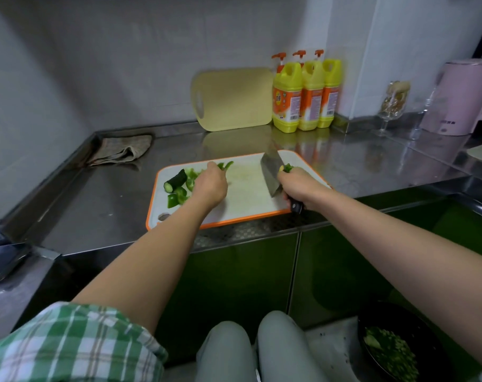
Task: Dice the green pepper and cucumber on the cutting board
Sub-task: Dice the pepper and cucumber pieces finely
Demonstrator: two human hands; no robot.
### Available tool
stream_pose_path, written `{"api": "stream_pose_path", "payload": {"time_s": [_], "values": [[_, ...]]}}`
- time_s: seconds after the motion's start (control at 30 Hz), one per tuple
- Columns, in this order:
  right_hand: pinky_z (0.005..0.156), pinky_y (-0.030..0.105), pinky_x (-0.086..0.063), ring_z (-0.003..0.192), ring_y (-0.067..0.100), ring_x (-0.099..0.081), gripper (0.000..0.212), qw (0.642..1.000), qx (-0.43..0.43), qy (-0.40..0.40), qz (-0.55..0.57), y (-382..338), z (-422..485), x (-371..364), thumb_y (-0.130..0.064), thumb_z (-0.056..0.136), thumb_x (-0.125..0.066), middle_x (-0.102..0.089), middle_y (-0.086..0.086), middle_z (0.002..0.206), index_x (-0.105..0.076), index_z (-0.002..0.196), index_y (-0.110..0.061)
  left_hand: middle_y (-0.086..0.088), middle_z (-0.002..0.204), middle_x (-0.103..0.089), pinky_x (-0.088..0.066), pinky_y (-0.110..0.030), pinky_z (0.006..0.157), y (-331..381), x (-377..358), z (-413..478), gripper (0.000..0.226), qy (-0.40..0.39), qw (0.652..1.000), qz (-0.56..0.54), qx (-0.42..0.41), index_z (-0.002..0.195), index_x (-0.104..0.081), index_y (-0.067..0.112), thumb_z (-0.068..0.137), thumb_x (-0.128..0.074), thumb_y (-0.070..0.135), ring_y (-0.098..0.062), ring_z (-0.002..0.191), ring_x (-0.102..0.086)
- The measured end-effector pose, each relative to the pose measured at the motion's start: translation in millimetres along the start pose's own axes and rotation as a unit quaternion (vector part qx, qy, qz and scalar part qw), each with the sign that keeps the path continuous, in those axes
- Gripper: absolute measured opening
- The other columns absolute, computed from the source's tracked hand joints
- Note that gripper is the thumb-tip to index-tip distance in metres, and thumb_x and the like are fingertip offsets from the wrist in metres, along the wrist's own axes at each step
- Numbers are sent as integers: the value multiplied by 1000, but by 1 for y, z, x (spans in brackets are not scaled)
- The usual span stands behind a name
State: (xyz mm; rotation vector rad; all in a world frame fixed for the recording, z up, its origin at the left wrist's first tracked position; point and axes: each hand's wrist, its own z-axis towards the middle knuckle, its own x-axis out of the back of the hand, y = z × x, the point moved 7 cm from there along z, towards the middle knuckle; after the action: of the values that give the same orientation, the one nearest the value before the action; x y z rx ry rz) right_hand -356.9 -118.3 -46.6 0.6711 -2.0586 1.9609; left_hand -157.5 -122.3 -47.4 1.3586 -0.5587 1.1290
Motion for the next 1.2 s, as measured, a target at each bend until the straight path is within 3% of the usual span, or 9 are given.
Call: {"api": "stream_pose_path", "payload": {"time_s": [0.1, 0.2, 0.4, 0.5, 0.63, 0.8, 1.07, 1.2], "values": [[33, 14, -28, 25, 11, -38, 28, 998, 10, -54, 39, -6, 0, -10, -22, 102, -35, -45, 8, 54, -45, 79, -10, -28, 114, -58, -35, -41, 70, 7, -6, 1, 26, -10, 996, 62, -58, 115, -40, -2, 105, -31, 21, -43, 100, -55], [31, 14, -27, 27, 11, -38, 24, 993, 17, -113, 8, -6, -4, -25, -20, 100, -38, -45, 7, 55, -46, 79, -11, -29, 110, -59, -33, -41, 67, 3, -10, 3, 20, -11, 991, 105, -84, 113, -39, -1, 103, -33, 14, -44, 97, -56], [32, 11, -28, 25, 10, -38, 31, 1000, -11, -19, 4, 8, 14, 2, -25, 103, -35, -45, 9, 57, -43, 77, -11, -24, 106, -62, -37, -42, 66, 1, -16, 3, 17, -10, 978, 162, -132, 113, -39, 2, 101, -38, 15, -42, 92, -59], [34, 13, -28, 26, 12, -37, 24, 998, 3, -53, 35, 1, 12, -2, -20, 100, -39, -44, 8, 55, -44, 79, -10, -21, 106, -61, -36, -41, 67, 11, -20, 3, 17, -1, 966, 192, -174, 113, -40, 4, 101, -39, 17, -40, 93, -59], [31, 13, -27, 26, 11, -38, 22, 996, 3, -89, -3, 2, 7, -11, -16, 98, -41, -46, 8, 55, -46, 78, -8, -19, 112, -59, -34, -40, 69, 19, -25, 6, 22, 4, 951, 240, -196, 118, -41, 6, 101, -40, 18, -39, 100, -57], [32, 10, -26, 29, 15, -39, 26, 1000, -2, -13, -4, 5, 13, 9, -18, 101, -35, -45, 9, 56, -42, 76, -11, -21, 118, -53, -36, -42, 80, 15, -33, 5, 32, -36, 962, 200, -181, 120, -44, 5, 102, -40, 31, -40, 105, -51], [39, 18, -34, 39, 19, -41, 17, 998, 35, -47, -19, -12, 14, -9, -15, 98, -37, -47, 8, 58, -47, 87, -7, -14, 134, -39, -34, -35, 102, 9, -21, -5, 68, -72, 982, 57, -164, 141, -40, 11, 87, -65, 44, -30, 124, -40], [48, 27, -38, 46, 21, -42, 25, 997, 26, -61, -50, -12, 13, -19, -15, 98, -36, -46, 11, 60, -45, 76, -7, -12, 133, -44, -32, -36, 102, 2, -2, -16, 62, -44, 981, 70, -177, 139, -44, 14, 85, -65, 37, -29, 123, -41]]}}
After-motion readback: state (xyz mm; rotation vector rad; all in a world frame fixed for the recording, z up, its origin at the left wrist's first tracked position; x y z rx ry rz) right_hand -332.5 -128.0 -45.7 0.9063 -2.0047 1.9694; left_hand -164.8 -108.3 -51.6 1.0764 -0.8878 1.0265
